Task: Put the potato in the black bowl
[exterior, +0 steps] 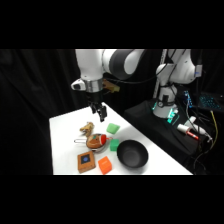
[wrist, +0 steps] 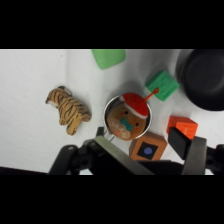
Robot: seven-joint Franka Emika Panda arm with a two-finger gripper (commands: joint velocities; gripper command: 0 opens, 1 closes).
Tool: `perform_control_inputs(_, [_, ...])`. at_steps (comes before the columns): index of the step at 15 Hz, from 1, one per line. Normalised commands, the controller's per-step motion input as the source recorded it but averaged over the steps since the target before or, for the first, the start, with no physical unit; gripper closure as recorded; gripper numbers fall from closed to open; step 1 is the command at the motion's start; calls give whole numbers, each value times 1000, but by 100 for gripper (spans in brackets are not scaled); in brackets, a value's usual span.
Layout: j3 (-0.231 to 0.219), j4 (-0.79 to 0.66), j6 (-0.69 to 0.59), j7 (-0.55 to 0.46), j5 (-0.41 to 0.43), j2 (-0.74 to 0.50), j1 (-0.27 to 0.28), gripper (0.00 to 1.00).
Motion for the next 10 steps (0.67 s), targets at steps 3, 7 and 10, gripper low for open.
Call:
perform_control_inputs(3, [1, 21, 24, 45, -17, 23, -9, 0])
perform_control_inputs(7, [-4, 127, 143, 43, -3, 129, -19, 0])
perform_control_inputs(10, [2, 266, 167, 16, 43, 244, -25, 0])
